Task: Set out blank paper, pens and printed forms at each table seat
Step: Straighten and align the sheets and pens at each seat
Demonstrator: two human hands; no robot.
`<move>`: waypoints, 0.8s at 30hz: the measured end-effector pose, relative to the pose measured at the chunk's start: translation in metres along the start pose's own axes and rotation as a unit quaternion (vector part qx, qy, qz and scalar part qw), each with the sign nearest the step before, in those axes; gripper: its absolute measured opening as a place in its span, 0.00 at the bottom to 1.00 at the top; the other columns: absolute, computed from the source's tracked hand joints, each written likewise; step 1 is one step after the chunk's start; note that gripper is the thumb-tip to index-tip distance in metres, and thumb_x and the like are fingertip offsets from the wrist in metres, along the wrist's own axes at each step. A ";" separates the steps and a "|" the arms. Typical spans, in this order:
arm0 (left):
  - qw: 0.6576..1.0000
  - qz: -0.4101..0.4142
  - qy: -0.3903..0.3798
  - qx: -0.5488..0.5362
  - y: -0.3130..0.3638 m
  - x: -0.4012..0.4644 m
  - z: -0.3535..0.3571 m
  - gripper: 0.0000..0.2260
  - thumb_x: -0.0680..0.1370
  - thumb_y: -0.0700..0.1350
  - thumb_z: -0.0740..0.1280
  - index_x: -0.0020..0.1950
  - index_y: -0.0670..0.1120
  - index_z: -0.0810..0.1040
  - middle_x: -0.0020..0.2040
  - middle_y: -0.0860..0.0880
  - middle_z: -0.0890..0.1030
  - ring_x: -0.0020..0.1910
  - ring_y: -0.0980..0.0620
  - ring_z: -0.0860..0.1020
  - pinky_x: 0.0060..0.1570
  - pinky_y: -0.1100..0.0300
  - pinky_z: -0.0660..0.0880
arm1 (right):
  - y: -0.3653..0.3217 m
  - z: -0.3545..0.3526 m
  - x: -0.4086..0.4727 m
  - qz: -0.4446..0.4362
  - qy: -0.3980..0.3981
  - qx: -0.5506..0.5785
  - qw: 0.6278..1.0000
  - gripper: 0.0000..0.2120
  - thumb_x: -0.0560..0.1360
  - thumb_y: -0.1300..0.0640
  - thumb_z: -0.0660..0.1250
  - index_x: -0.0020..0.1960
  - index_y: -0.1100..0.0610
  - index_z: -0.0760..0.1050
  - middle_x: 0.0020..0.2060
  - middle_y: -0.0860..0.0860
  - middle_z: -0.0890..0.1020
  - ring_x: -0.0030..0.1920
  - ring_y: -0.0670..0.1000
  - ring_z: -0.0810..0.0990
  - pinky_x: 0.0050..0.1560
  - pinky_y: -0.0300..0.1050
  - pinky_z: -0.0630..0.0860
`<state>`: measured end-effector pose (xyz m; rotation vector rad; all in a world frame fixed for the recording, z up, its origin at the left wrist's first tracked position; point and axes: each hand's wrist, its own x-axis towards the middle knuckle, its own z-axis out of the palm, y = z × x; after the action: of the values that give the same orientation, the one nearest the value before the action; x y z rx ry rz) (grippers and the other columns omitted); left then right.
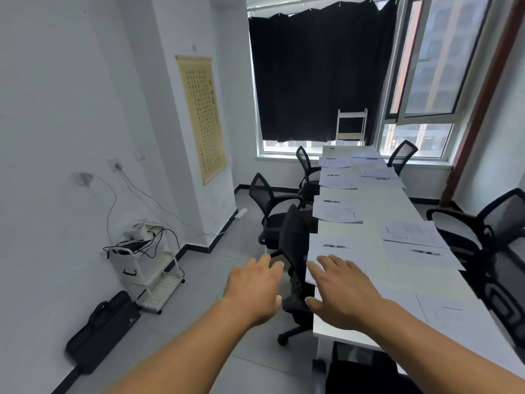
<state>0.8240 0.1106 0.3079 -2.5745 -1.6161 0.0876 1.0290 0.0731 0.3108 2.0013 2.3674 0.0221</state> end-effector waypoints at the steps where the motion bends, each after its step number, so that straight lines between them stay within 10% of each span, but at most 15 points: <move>1: 1.000 0.001 -0.002 0.000 -0.013 -0.001 0.001 0.26 0.82 0.57 0.68 0.77 0.51 0.68 0.69 0.47 0.73 0.65 0.41 0.76 0.57 0.44 0.78 | -0.012 -0.001 0.006 0.001 0.000 0.004 1.000 0.33 0.81 0.35 0.60 0.81 0.49 0.61 0.78 0.52 0.69 0.78 0.58 0.66 0.78 0.57 0.65; 24: 0.998 0.048 -0.014 0.035 -0.186 0.218 0.030 0.27 0.83 0.57 0.68 0.79 0.51 0.66 0.71 0.47 0.73 0.67 0.42 0.76 0.61 0.42 0.76 | -0.045 0.016 0.297 0.052 0.018 0.066 0.996 0.27 0.79 0.37 0.63 0.72 0.50 0.67 0.68 0.51 0.74 0.71 0.56 0.71 0.73 0.56 0.70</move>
<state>0.7494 0.3888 0.3011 -2.6094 -1.4697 0.1850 0.9360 0.3583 0.2862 2.2009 2.3406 -0.0982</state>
